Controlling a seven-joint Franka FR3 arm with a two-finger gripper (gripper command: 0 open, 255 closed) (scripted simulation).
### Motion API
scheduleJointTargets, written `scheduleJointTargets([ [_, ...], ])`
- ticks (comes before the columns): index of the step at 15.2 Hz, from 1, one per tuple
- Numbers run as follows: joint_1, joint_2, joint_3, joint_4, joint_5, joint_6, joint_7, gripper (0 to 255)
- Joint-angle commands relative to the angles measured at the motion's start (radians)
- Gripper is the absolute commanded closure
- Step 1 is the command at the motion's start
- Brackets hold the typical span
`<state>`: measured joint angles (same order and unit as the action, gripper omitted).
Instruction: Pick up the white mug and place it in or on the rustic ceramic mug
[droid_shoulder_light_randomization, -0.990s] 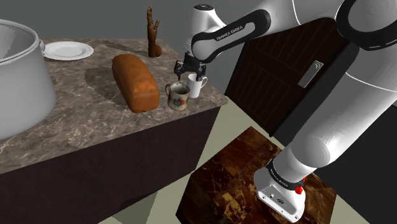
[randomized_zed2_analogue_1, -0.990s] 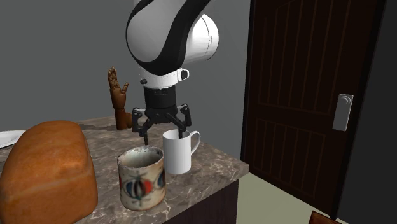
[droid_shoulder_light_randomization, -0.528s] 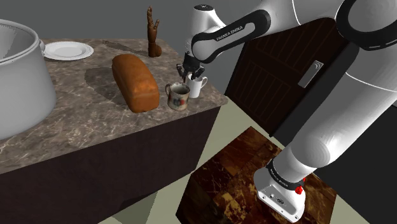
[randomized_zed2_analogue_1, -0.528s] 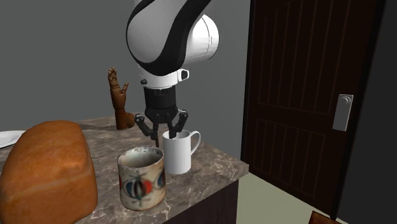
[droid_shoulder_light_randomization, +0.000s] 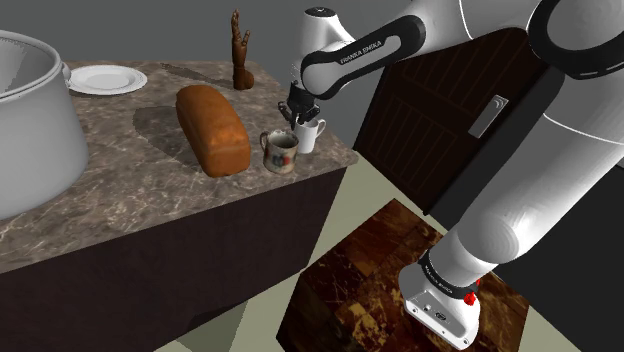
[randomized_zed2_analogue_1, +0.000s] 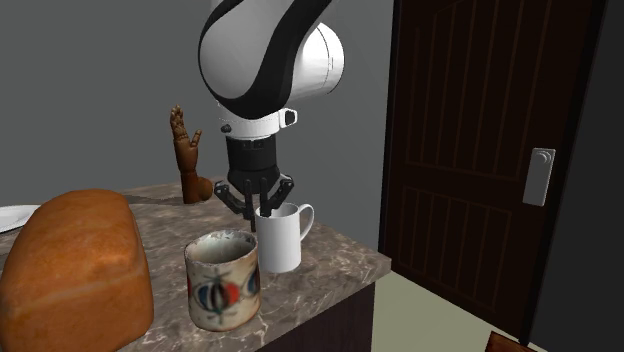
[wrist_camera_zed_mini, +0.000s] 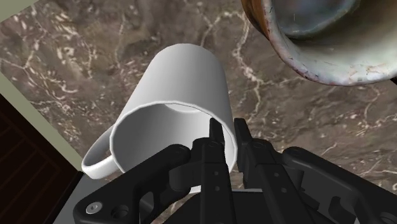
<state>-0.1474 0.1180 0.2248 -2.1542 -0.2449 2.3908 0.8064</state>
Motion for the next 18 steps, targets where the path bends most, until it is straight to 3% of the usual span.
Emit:
scheduleJointTargets([
  [1,0.0,-0.008,0.001,0.005,0.005,-0.012,-0.005,255],
  [18,-0.002,-0.11,0.008,0.12,0.071,-0.221,-0.072,255],
])
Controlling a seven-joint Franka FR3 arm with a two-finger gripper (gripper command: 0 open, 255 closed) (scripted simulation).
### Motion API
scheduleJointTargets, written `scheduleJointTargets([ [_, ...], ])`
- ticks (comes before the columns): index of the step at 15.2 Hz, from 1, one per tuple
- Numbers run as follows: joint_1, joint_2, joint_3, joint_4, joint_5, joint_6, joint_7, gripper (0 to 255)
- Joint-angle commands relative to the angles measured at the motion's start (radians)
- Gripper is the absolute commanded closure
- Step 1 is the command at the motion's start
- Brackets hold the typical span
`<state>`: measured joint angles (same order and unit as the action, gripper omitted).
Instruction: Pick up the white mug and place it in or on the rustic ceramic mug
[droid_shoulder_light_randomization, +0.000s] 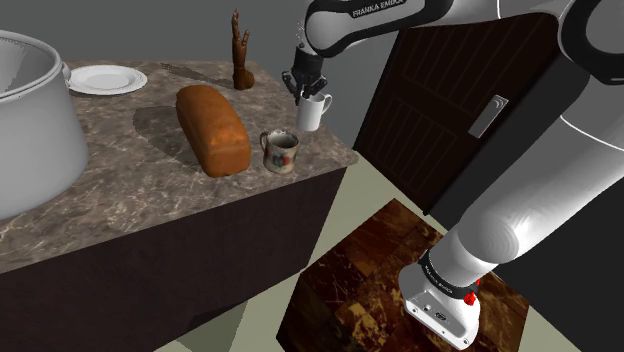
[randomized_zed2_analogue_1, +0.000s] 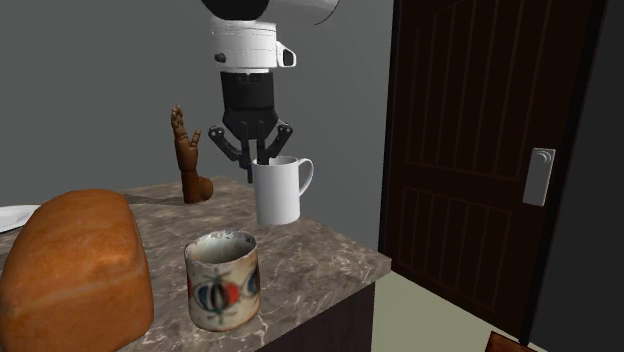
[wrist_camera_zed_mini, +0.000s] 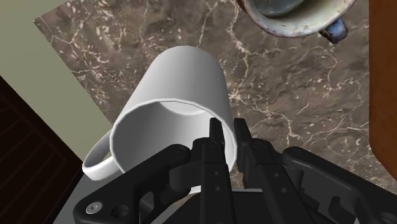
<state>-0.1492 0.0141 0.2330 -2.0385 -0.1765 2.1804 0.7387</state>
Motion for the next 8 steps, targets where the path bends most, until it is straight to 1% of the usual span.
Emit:
scheduleJointTargets([
  [1,0.0,-0.01,0.0,0.014,0.006,-0.023,-0.007,255],
  [8,0.0,-0.034,0.0,0.081,0.021,-0.112,-0.026,255],
])
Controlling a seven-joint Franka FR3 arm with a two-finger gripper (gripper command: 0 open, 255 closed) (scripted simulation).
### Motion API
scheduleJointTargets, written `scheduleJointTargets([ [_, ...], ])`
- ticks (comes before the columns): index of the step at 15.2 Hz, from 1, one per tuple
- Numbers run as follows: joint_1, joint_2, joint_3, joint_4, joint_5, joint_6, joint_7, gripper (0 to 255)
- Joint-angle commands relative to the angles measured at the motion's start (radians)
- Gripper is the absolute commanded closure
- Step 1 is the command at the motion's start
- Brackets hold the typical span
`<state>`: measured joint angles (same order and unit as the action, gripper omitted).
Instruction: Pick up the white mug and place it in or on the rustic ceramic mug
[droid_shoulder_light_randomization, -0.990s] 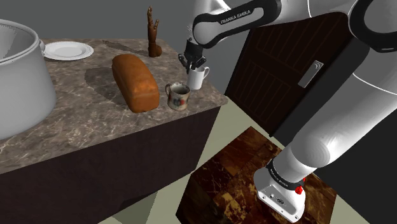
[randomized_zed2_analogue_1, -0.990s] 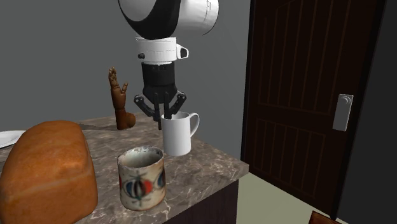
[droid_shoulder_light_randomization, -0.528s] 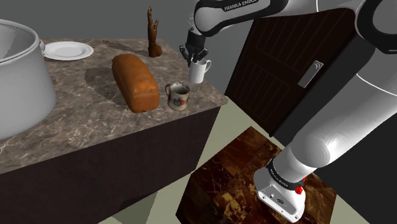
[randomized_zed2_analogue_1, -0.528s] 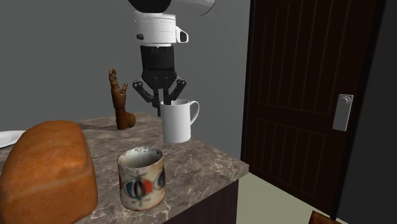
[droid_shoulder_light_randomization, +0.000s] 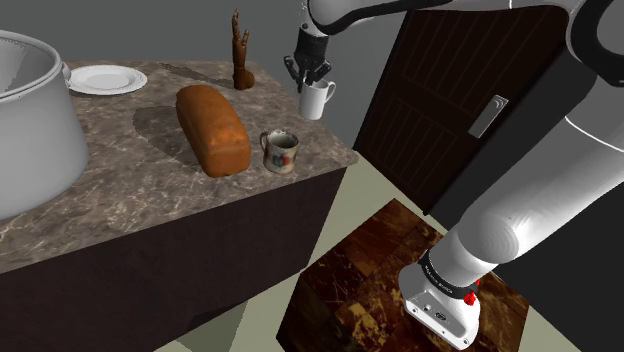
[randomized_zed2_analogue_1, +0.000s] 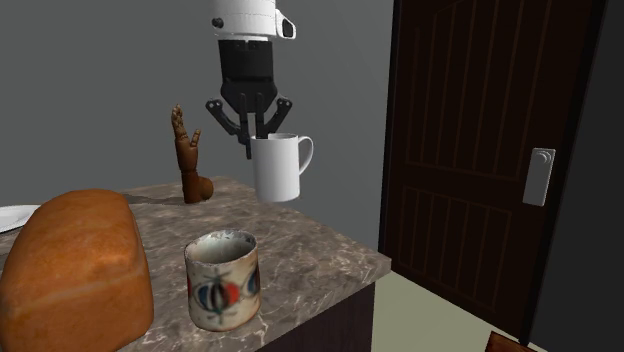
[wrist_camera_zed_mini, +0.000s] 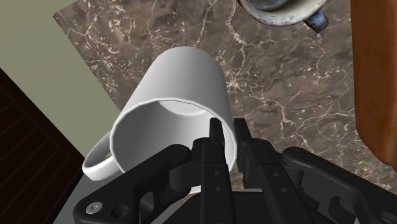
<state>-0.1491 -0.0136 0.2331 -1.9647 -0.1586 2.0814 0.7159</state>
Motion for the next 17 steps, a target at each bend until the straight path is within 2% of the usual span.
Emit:
scheduleJointTargets([
  [1,0.0,-0.008,0.0,0.018,0.005,-0.026,-0.006,255],
  [7,0.0,-0.018,0.0,0.08,0.012,-0.097,-0.018,255],
  [16,0.093,-0.039,0.103,0.157,0.005,-0.222,0.164,255],
  [17,0.093,-0.04,0.103,0.143,0.004,-0.209,0.166,255],
])
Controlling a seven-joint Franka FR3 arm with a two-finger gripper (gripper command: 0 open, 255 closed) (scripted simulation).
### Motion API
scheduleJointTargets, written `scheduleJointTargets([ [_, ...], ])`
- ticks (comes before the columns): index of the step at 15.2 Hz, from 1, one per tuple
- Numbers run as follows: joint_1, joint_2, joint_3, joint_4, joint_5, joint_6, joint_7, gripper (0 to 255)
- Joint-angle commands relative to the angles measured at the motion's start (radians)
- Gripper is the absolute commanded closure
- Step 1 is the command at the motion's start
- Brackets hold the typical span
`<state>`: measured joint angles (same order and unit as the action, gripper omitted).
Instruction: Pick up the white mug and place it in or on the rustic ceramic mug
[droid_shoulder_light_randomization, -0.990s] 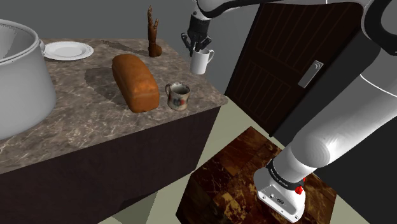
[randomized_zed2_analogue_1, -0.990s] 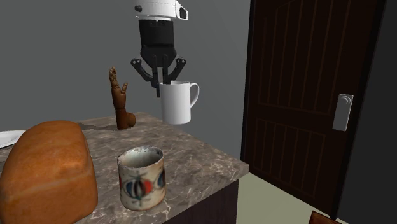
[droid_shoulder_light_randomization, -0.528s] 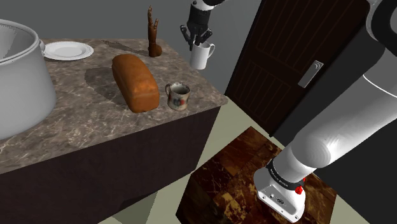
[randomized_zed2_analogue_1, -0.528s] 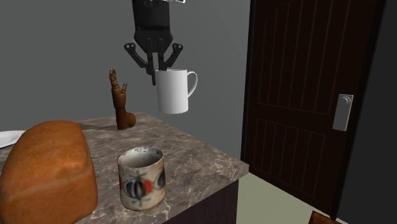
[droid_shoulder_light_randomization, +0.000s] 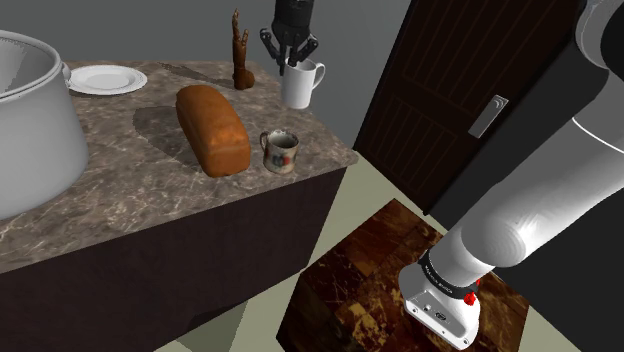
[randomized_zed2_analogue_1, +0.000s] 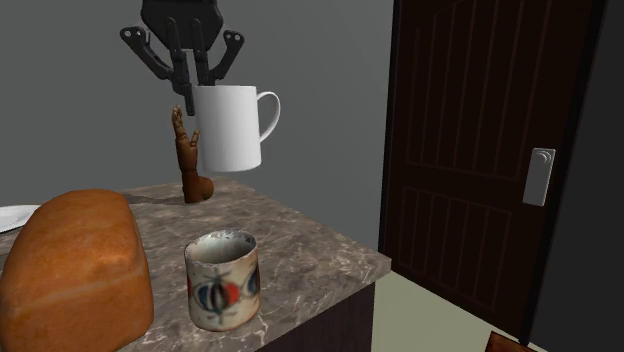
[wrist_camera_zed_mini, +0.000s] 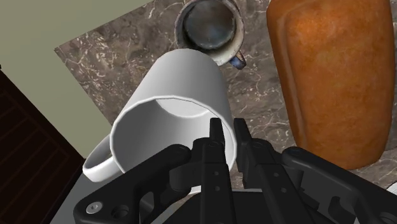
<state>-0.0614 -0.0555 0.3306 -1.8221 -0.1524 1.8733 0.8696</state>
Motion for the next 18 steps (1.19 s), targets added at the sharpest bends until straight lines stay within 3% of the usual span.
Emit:
scheduleJointTargets([
  [1,0.005,0.002,0.006,-0.013,-0.002,0.012,0.014,255],
  [18,0.004,0.036,0.007,-0.204,-0.032,0.232,0.06,255],
])
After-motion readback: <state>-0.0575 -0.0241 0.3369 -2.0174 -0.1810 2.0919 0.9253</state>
